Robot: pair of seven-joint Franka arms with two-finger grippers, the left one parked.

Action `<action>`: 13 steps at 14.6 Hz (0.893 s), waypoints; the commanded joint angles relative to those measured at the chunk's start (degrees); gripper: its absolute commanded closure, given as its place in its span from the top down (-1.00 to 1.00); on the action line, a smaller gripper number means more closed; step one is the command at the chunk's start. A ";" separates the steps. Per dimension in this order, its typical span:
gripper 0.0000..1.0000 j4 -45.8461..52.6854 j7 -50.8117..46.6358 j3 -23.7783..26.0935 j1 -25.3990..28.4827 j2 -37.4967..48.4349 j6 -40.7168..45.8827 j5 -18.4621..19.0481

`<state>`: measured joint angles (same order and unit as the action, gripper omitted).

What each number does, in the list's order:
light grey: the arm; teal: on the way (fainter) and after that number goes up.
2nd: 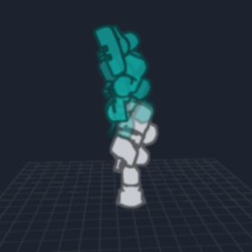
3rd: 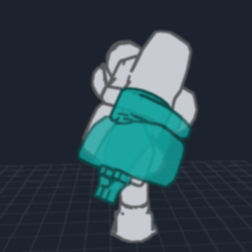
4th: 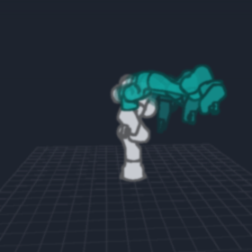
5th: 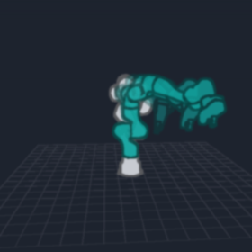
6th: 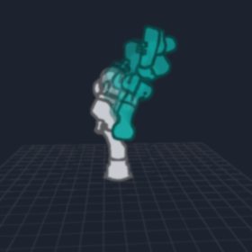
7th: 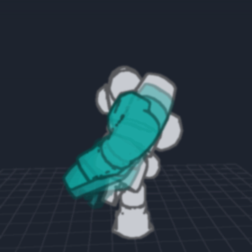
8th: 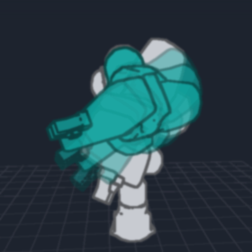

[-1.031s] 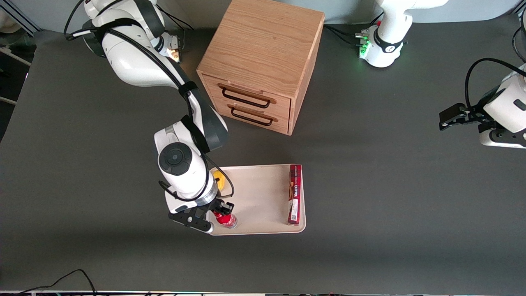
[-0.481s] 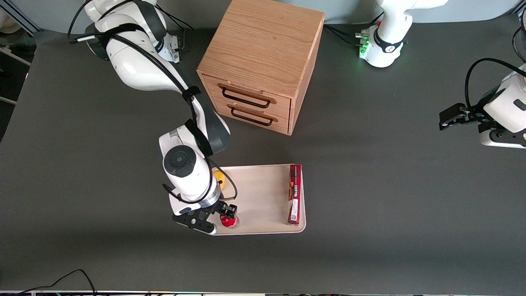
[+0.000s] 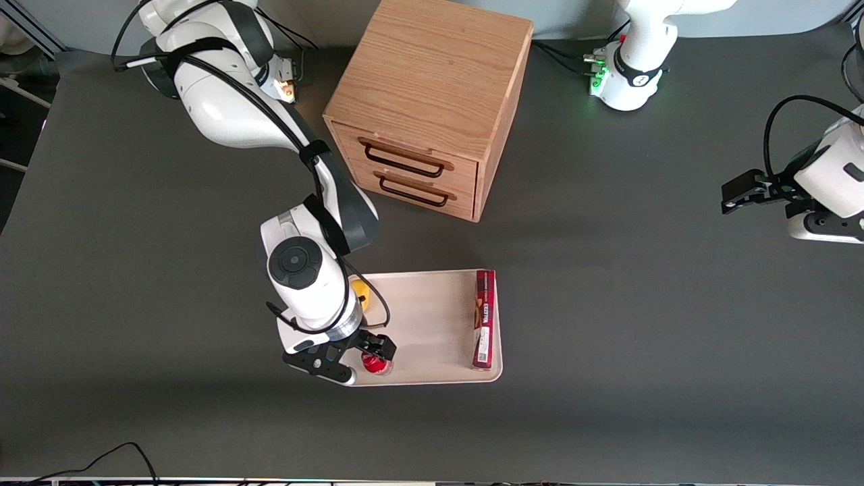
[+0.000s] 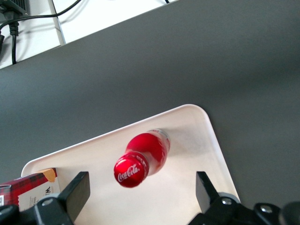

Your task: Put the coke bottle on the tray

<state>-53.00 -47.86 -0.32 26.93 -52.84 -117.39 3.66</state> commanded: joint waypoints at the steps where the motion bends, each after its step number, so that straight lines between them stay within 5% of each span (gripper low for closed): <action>1: 1.00 0.36 -0.75 -0.56 0.58 2.46 6.45 0.91; 7: 1.00 -23.76 8.90 0.14 -2.49 25.02 11.66 -0.06; 13: 1.00 -47.16 25.86 0.23 -11.54 49.03 11.84 -1.91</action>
<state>-87.66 -27.75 -0.44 18.45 -14.60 -103.94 3.06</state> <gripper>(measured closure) 0.000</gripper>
